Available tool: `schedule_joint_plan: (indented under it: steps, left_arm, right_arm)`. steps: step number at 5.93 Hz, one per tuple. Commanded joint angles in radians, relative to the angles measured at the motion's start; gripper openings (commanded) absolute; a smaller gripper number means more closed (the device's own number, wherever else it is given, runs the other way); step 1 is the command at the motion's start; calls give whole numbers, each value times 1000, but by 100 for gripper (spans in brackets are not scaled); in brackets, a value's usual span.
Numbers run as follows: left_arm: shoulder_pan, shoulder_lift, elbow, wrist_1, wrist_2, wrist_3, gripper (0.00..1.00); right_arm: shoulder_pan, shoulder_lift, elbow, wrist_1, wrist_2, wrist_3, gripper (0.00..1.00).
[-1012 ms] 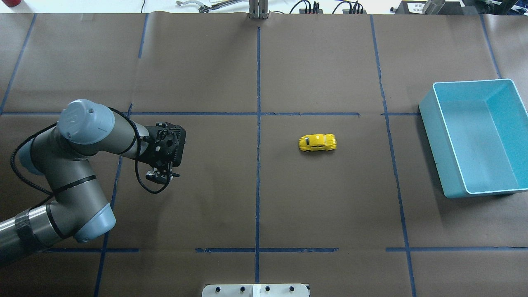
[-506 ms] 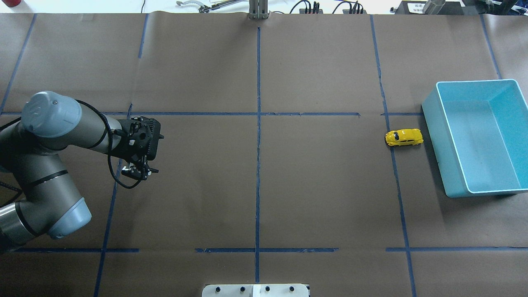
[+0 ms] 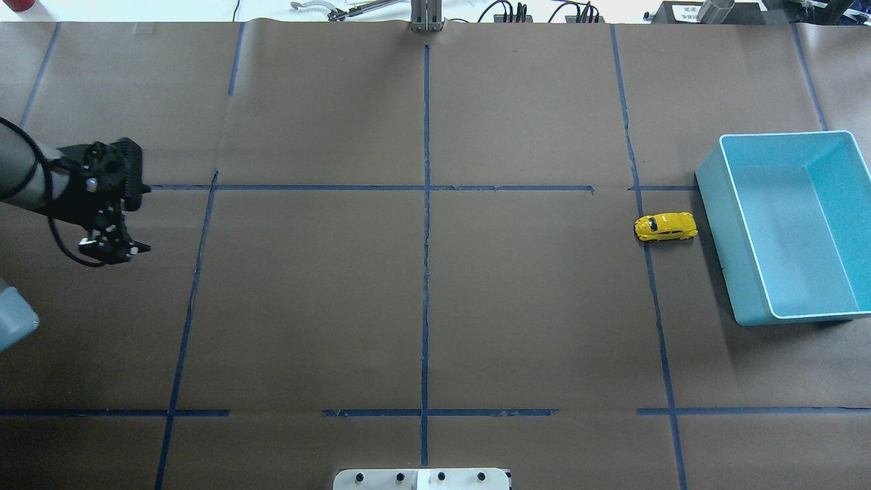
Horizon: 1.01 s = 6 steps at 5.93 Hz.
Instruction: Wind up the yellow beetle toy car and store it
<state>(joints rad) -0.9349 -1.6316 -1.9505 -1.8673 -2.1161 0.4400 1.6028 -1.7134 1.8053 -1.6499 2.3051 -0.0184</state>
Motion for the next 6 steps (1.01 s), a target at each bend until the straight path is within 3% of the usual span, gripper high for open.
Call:
schedule_joint_plan:
  steps: [1, 2, 3, 4, 5, 6]
  left_arm:
    - [-248, 125, -16, 148, -53, 2, 100]
    - [-363, 136, -5, 268, -83, -1, 100]
    - [-472, 128, 48, 342, -100, -13, 100]
    - [-502, 142, 68, 346, -239, -167, 100]
    - [-542, 153, 82, 344, -293, -366, 100]
    - [-599, 154, 97, 367, -297, -369, 100]
  right_arm:
    - [-14, 5, 61, -7, -3, 2, 100]
    - [-55, 9, 121, -45, -4, 2, 100]
    - [-81, 50, 220, -176, -10, 2, 100]
    - [-142, 143, 233, -273, -16, 2, 100]
    - [-206, 241, 233, -366, -26, 2, 100]
    - [-271, 292, 232, -386, -86, 2, 100]
